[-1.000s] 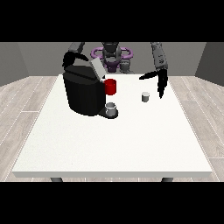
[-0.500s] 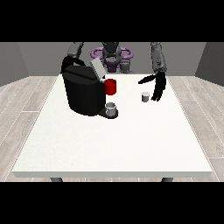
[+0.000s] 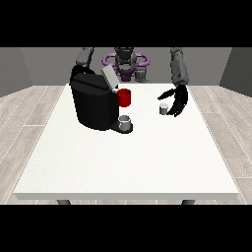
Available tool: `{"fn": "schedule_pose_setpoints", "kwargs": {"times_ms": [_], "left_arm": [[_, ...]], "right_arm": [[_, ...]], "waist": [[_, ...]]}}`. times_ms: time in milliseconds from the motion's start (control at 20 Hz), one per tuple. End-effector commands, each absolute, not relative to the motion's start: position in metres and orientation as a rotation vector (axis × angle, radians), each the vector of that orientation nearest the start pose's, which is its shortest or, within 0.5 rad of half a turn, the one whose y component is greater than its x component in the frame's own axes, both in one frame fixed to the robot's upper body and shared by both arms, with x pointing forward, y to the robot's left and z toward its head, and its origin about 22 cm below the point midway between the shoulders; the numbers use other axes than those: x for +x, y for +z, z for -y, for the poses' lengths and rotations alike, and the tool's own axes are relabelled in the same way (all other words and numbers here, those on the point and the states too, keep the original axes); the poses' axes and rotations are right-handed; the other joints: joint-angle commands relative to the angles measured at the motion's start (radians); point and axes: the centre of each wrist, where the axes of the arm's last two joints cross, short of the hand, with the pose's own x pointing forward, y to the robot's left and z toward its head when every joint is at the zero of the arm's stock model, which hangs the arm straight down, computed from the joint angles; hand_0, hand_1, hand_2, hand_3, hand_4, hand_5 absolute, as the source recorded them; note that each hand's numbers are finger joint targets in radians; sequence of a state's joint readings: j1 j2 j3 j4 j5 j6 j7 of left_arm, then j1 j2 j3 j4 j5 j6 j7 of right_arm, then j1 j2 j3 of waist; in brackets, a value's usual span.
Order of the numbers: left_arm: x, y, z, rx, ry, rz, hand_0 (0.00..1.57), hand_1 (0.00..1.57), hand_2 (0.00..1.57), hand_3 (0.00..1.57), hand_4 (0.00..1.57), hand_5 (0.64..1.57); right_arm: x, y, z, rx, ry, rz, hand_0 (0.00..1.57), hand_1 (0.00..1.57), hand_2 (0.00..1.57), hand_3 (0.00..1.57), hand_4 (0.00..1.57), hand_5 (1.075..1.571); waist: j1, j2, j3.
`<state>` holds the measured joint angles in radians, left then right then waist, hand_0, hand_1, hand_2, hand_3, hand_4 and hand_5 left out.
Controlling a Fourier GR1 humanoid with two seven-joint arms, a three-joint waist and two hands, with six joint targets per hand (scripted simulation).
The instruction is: Insert the coffee pod into the coffee machine and close the lid
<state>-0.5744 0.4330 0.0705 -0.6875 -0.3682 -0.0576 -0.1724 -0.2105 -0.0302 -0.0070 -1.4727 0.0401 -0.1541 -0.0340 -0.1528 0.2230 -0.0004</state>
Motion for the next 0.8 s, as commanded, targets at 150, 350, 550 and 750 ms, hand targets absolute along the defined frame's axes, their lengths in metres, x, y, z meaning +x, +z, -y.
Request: {"fn": "schedule_pose_setpoints", "kwargs": {"times_ms": [150, 350, 550, 750], "left_arm": [[0.373, 0.018, -0.355, 0.653, -0.676, 1.388, 0.67, 0.67, 0.81, 0.55, 0.00, 1.571], [0.383, 0.031, -0.355, 0.713, -0.647, 1.430, 0.69, 0.69, 0.85, 0.65, 0.29, 1.571], [0.370, 0.004, -0.352, 0.751, -0.682, 1.405, 0.84, 0.84, 0.97, 0.75, 0.38, 1.571], [0.379, 0.016, -0.354, 0.802, -0.743, 1.357, 0.93, 0.93, 1.04, 0.82, 0.28, 1.571]], "right_arm": [[0.296, 0.037, 0.206, -0.092, -0.021, 1.727, 0.00, 0.00, 0.00, 0.00, 0.43, 1.571], [0.302, 0.049, 0.206, -0.090, -0.015, 1.728, 0.00, 0.00, 0.00, 0.00, 0.48, 1.571], [0.290, 0.029, 0.217, -0.098, -0.010, 1.716, 0.00, 0.00, 0.00, 0.00, 0.49, 1.571], [0.291, 0.031, 0.201, -0.077, -0.023, 1.720, 0.00, 0.00, 0.00, 0.00, 0.51, 1.571]], "waist": [[-0.019, 0.039, 0.0000], [-0.024, 0.048, -0.0001], [-0.026, 0.029, 0.0001], [-0.042, 0.034, 0.0003]]}}
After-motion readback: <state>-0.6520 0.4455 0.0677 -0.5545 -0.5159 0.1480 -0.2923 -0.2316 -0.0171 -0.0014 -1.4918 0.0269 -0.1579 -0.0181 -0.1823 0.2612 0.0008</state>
